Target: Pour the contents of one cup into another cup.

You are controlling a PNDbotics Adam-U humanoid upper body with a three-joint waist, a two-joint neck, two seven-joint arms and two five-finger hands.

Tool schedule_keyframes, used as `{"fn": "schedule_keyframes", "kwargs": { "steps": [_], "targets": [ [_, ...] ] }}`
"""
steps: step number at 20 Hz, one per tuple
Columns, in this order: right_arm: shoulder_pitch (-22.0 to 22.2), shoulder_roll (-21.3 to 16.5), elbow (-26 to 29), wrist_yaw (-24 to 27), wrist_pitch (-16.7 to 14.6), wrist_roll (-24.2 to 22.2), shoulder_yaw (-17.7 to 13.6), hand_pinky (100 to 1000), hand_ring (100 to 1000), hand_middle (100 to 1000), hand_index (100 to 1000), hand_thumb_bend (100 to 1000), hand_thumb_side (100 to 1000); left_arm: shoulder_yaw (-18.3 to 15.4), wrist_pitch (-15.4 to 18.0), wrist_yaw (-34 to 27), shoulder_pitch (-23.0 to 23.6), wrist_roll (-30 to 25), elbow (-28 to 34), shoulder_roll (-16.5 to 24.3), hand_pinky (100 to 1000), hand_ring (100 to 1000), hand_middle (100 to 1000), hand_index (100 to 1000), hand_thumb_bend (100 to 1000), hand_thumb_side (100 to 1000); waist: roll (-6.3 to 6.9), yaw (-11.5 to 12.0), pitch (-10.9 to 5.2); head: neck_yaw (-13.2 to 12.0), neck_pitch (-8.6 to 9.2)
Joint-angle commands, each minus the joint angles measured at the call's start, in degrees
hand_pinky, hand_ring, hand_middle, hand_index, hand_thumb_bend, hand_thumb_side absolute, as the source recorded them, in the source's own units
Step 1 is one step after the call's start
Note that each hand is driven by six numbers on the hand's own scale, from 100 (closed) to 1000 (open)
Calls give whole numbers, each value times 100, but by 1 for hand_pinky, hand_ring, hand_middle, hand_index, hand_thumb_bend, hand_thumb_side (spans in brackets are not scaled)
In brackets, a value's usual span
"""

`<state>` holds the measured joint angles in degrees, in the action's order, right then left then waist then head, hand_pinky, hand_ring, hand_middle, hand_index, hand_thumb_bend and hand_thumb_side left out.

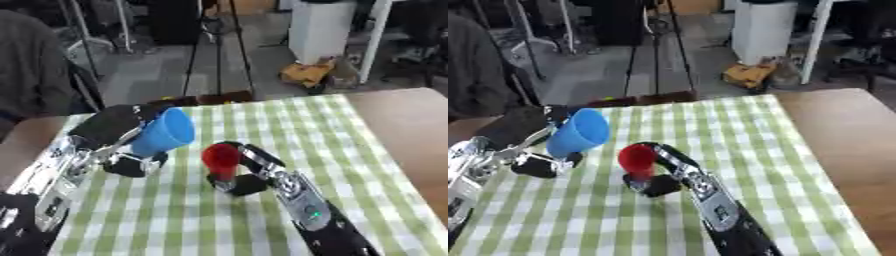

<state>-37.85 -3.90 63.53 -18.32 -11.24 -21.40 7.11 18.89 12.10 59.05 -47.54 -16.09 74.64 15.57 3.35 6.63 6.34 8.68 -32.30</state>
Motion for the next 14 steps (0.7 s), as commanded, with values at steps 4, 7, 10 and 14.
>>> {"fn": "schedule_keyframes", "kwargs": {
  "steps": [4, 7, 10, 14],
  "targets": [
    [-159, 82, 32, -64, -34, -41, 35, 829, 804, 690, 837, 201, 149, 27, 57, 109, -193, -57, 75, 9, 628, 480, 417, 633, 277, 100, -2, 30, -80, 19, 70],
    [-161, 100, 22, -81, -38, -50, 39, 828, 804, 690, 837, 201, 149, 74, 108, 251, -230, -111, 44, -2, 633, 482, 417, 631, 293, 100, 12, 43, -81, 22, 82],
    [-161, 109, 20, -88, -36, -50, 32, 828, 803, 689, 837, 201, 149, 105, 157, 385, -262, -160, 7, -23, 642, 484, 416, 628, 316, 100, 20, 51, -82, 27, 85],
    [-152, 117, 20, -88, -31, -63, 35, 828, 803, 689, 836, 202, 148, 140, 226, 670, -308, -239, -72, -80, 654, 487, 415, 623, 348, 100, 31, 53, -85, 29, 86]
  ]
}}
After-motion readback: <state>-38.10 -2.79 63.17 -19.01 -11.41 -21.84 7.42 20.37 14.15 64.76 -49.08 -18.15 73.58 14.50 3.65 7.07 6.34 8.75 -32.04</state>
